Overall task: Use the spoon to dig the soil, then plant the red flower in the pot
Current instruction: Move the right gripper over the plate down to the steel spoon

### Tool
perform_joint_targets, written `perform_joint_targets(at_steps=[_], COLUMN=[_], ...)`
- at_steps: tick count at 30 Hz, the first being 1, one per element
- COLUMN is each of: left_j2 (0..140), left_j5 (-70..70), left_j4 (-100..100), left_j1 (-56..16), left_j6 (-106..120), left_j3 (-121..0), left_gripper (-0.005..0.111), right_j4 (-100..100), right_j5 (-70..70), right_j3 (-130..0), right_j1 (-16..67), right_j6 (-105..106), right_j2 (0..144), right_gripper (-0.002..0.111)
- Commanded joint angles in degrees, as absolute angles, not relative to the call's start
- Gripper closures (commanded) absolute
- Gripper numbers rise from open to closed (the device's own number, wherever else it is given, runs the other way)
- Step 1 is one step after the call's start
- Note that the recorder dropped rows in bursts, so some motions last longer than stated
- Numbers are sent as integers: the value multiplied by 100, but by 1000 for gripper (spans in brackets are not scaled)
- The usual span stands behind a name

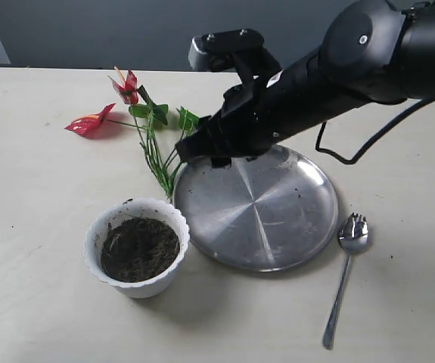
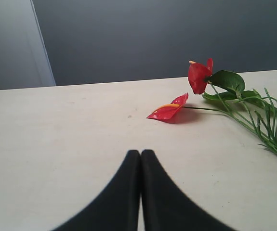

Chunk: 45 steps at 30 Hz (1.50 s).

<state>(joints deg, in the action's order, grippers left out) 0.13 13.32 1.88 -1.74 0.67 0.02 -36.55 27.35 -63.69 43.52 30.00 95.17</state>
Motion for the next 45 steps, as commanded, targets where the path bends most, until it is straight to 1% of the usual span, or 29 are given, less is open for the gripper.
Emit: perform_joint_targets(at_steps=[1, 8, 9, 10, 11, 13, 16, 17, 18, 19, 20, 21, 22, 23, 24, 28, 29, 31, 34, 36, 38, 39, 40, 45], left_j2=[0, 0, 0, 0, 0, 0, 0, 0, 0, 0, 0, 0, 0, 0, 0, 0, 0, 0, 0, 0, 0, 0, 0, 0], left_j5=[1331, 1331, 1331, 1331, 1331, 1331, 1331, 1331, 1331, 1331, 1331, 1331, 1331, 1331, 1331, 1331, 1331, 1331, 1331, 1331, 1331, 1331, 1331, 1331], left_j4=[237, 237, 237, 237, 237, 237, 237, 237, 237, 237, 237, 237, 237, 237, 237, 237, 237, 237, 237, 237, 237, 237, 237, 237], left_j1=[-184, -184, -184, -184, -184, -184, -184, -184, -184, -184, -184, -184, -184, -184, -184, -184, -184, -184, -184, -184, -184, -184, -184, -184], left_j6=[54, 54, 54, 54, 54, 54, 54, 54, 54, 54, 54, 54, 54, 54, 54, 54, 54, 54, 54, 54, 54, 54, 54, 54], left_j3=[0, 0, 0, 0, 0, 0, 0, 0, 0, 0, 0, 0, 0, 0, 0, 0, 0, 0, 0, 0, 0, 0, 0, 0], left_gripper=[106, 106, 106, 106, 106, 106, 106, 106, 106, 106, 106, 106, 106, 106, 106, 106, 106, 106, 106, 106, 106, 106, 106, 106], right_j4=[-3663, -3638, -3629, -3596, -3412, -3283, -2949, -2518, -1840, -1374, -395, 141, 929, 1129, 1256, 1248, 1197, 1104, 1063, 1063, 998, 945, 883, 603], right_j5=[1965, 2276, 2556, 2682, 2825, 2852, 2976, 3448, 4144, 4436, 4843, 4960, 5111, 5141, 5116, 5041, 5041, 5014, 4736, 4611, 4542, 4475, 4417, 4254], right_j3=[-6762, -8264, -8783, -8976, -9399, -9817, -9990, -10064, -10115, -10115, -10056, -9968, -9686, -9462, -8959, -7774, -7464, -6898, -6038, -5580, -5228, -5064, -4922, -4471], right_j1=[4348, 4348, 4348, 4348, 4348, 4338, 4338, 4338, 4338, 4338, 4338, 4338, 4328, 4328, 4328, 4204, 4122, 3986, 3868, 3868, 3868, 3868, 3868, 3868], right_j6=[2996, 2996, 2996, 2996, 2992, 2778, 2382, 2237, 1918, 1612, 866, 408, -252, -528, -903, -1267, -1390, -1639, -1899, -2161, -2322, -2381, -2424, -2424], right_j2=[9861, 11201, 11648, 11807, 12146, 12467, 12585, 12454, 12244, 12095, 11760, 11581, 11213, 10995, 10614, 10036, 9933, 9762, 9465, 9292, 9187, 9159, 9121, 9071], right_gripper=[61, 61, 58, 55, 50, 49, 50, 54, 62, 68, 81, 89, 105, 108, 108, 108, 107, 99, 74, 55, 43, 40, 39, 39])
